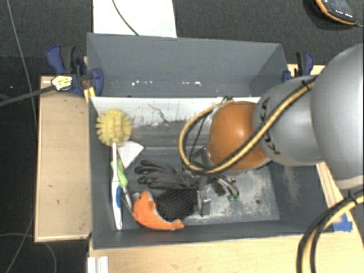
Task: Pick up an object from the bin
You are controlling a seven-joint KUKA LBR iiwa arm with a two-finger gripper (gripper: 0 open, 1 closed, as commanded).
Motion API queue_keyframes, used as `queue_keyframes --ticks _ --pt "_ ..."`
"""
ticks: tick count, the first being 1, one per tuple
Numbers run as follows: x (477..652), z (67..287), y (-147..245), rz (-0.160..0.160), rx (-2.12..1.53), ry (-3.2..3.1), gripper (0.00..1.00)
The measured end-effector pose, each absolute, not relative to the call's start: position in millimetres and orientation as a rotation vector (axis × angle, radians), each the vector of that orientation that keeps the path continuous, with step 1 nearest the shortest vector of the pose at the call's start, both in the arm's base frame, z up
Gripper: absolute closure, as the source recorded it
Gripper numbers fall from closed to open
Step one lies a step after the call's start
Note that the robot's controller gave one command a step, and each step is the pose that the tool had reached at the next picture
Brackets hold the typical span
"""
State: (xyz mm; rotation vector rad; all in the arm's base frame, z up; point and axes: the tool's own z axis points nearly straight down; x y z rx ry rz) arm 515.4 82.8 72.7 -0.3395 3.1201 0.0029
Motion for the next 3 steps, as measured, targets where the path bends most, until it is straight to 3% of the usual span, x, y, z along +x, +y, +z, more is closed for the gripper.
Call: queue_keyframes --ticks 3 --pt "515.8 73.0 106.8 -0.007 -0.373 3.110 1.00"
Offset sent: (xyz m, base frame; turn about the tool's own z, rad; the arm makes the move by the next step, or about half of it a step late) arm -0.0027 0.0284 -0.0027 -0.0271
